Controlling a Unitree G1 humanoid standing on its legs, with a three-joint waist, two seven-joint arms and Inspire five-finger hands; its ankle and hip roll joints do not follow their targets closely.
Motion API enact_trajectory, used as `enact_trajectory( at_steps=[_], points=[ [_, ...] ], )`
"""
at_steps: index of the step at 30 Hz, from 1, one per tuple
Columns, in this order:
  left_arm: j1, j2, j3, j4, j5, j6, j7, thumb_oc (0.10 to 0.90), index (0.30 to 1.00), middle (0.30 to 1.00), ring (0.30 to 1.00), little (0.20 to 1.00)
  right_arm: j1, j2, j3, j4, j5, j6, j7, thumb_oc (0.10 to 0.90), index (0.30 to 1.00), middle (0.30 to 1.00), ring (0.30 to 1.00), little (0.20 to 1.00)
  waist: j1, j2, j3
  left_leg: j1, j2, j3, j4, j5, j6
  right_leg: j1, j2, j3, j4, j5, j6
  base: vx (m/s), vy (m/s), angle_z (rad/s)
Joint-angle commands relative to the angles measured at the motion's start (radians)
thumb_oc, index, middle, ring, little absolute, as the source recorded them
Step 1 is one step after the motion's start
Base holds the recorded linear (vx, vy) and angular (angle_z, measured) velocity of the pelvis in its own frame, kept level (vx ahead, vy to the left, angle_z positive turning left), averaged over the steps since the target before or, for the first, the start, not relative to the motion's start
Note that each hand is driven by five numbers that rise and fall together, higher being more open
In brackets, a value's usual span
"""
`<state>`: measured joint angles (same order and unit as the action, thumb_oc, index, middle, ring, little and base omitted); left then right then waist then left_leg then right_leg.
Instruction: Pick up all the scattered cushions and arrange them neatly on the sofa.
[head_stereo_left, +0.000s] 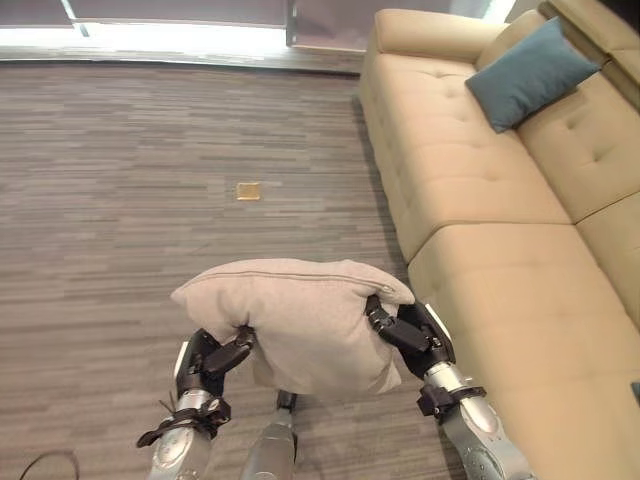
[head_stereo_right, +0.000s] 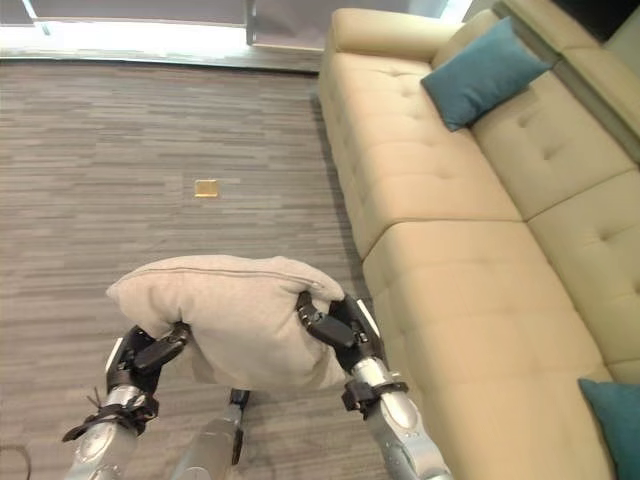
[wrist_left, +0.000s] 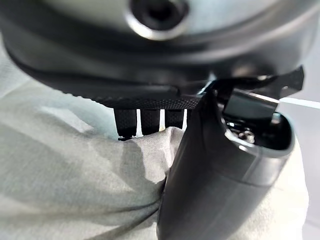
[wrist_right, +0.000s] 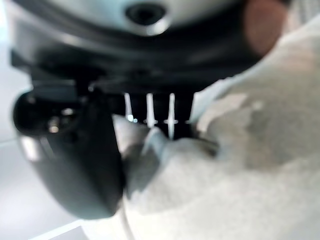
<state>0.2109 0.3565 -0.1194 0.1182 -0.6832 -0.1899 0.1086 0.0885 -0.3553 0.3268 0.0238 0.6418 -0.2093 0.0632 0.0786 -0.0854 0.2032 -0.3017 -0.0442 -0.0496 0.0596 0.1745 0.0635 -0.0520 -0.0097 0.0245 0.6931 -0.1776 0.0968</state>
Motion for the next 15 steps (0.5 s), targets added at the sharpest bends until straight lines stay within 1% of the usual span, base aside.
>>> enact_trajectory(
  at_steps=[1,3,4,5,6,7,8,9,10,11,12,13,14,15],
  points=[
    [-0.133,-0.007,-0.133,-0.247,0.057,-0.128,-0.091,0.400,0.300,0.300,0.300,0.300,-0.120,0.091,0.046,-0.122,-0.055,-0.082,0.075,0.400,0.300,0.300,0.300,0.300,-0.017,0.007,-0.046,0.126,0.077,-0.002,0.013,-0.168,-0.082,-0.056,-0.169,-0.067,-0.224,0.274,0.056,0.44,0.185,-0.06],
    [-0.133,-0.007,-0.133,-0.246,0.057,-0.128,-0.091,0.400,0.300,0.300,0.300,0.300,-0.120,0.091,0.046,-0.122,-0.055,-0.082,0.074,0.400,0.300,0.300,0.300,0.300,-0.019,0.008,-0.046,0.125,0.077,-0.004,0.012,-0.167,-0.082,-0.055,-0.168,-0.069,-0.227,0.275,0.055,0.22,0.084,0.20],
    [-0.136,-0.008,-0.137,-0.246,0.058,-0.125,-0.091,0.400,0.300,0.300,0.300,0.300,-0.121,0.093,0.043,-0.123,-0.056,-0.078,0.075,0.400,0.300,0.300,0.300,0.300,-0.033,0.007,-0.051,0.149,0.072,0.002,0.005,-0.183,-0.079,-0.077,-0.154,-0.084,-0.268,0.251,0.053,0.15,0.043,0.38],
    [-0.136,-0.008,-0.137,-0.246,0.058,-0.125,-0.091,0.400,0.300,0.300,0.300,0.300,-0.121,0.093,0.043,-0.123,-0.056,-0.078,0.075,0.400,0.300,0.300,0.300,0.300,-0.033,0.007,-0.051,0.150,0.071,0.002,0.005,-0.183,-0.079,-0.076,-0.154,-0.085,-0.268,0.251,0.053,0.52,0.132,0.39],
    [-0.139,-0.012,-0.142,-0.242,0.060,-0.119,-0.089,0.400,0.300,0.300,0.300,0.300,-0.121,0.094,0.032,-0.119,-0.040,-0.077,0.070,0.400,0.300,0.300,0.300,0.300,-0.062,0.002,-0.057,0.210,0.052,0.008,-0.001,-0.232,-0.073,-0.120,-0.116,-0.117,-0.390,0.198,0.045,0.70,0.139,0.03],
    [-0.135,-0.024,-0.145,-0.236,0.060,-0.117,-0.089,0.400,0.300,0.300,0.300,0.300,-0.111,0.096,0.026,-0.114,-0.022,-0.074,0.071,0.400,0.300,0.300,0.300,0.300,-0.083,-0.008,-0.055,0.266,0.027,0.007,0.004,-0.277,-0.072,-0.145,-0.086,-0.131,-0.521,0.195,0.045,0.70,0.139,0.13],
    [-0.135,-0.024,-0.144,-0.235,0.060,-0.117,-0.089,0.400,0.300,0.300,0.300,0.300,-0.111,0.096,0.026,-0.115,-0.021,-0.074,0.071,0.400,0.300,0.300,0.300,0.300,-0.084,-0.007,-0.053,0.268,0.028,0.006,0.003,-0.276,-0.072,-0.140,-0.085,-0.132,-0.528,0.199,0.045,0.92,0.108,0.14],
    [-0.128,-0.045,-0.135,-0.215,0.055,-0.110,-0.095,0.400,0.300,0.300,0.300,0.300,-0.103,0.093,0.018,-0.109,-0.014,-0.073,0.073,0.400,0.300,0.300,0.300,0.300,-0.115,-0.023,-0.057,0.360,-0.018,-0.008,0.015,-0.345,-0.070,-0.225,-0.046,-0.188,-0.667,0.250,0.064,0.59,0.057,0.17],
    [-0.128,-0.046,-0.135,-0.215,0.055,-0.111,-0.096,0.400,0.300,0.300,0.300,0.300,-0.102,0.091,0.018,-0.110,-0.014,-0.073,0.073,0.400,0.300,0.300,0.300,0.300,-0.116,-0.015,-0.053,0.366,-0.010,-0.010,0.018,-0.353,-0.071,-0.215,-0.039,-0.192,-0.672,0.250,0.064,0.59,0.057,0.05],
    [-0.128,-0.047,-0.135,-0.215,0.055,-0.111,-0.096,0.400,0.300,0.300,0.300,0.300,-0.102,0.091,0.018,-0.110,-0.014,-0.073,0.073,0.400,0.300,0.300,0.300,0.300,-0.116,-0.014,-0.051,0.369,-0.009,-0.011,0.018,-0.354,-0.071,-0.211,-0.038,-0.193,-0.674,0.250,0.063,0.38,-0.013,0.13],
    [-0.126,-0.055,-0.125,-0.196,0.066,-0.110,-0.095,0.400,0.300,0.300,0.300,0.300,-0.098,0.094,0.015,-0.097,-0.038,-0.071,0.067,0.400,0.300,0.300,0.300,0.300,-0.124,-0.020,-0.062,0.419,-0.014,-0.001,0.016,-0.379,-0.083,-0.250,-0.049,-0.306,-0.719,0.267,0.072,0.57,-0.034,0.22],
    [-0.123,-0.061,-0.121,-0.190,0.073,-0.111,-0.092,0.400,0.300,0.300,0.300,0.300,-0.091,0.098,0.011,-0.090,-0.049,-0.070,0.062,0.400,0.300,0.300,0.300,0.300,-0.128,-0.016,-0.071,0.449,-0.009,0.005,0.013,-0.388,-0.093,-0.248,-0.056,-0.401,-0.732,0.276,0.074,0.90,-0.065,0.18],
    [-0.117,-0.072,-0.128,-0.185,0.080,-0.111,-0.097,0.400,0.300,0.300,0.300,0.300,-0.064,0.100,0.005,-0.088,-0.047,-0.075,0.060,0.400,0.300,0.300,0.300,0.300,-0.140,-0.023,-0.103,0.478,-0.019,0.022,0.027,-0.388,-0.102,-0.210,-0.057,-0.483,-0.744,0.280,0.051,0.54,-0.055,-0.07],
    [-0.115,-0.073,-0.128,-0.185,0.081,-0.112,-0.097,0.400,0.300,0.300,0.300,0.300,-0.062,0.099,0.005,-0.089,-0.047,-0.075,0.060,0.400,0.300,0.300,0.300,0.300,-0.142,-0.022,-0.103,0.479,-0.017,0.020,0.028,-0.389,-0.102,-0.207,-0.056,-0.486,-0.746,0.280,0.051,0.52,-0.037,-0.08]
  ],
)
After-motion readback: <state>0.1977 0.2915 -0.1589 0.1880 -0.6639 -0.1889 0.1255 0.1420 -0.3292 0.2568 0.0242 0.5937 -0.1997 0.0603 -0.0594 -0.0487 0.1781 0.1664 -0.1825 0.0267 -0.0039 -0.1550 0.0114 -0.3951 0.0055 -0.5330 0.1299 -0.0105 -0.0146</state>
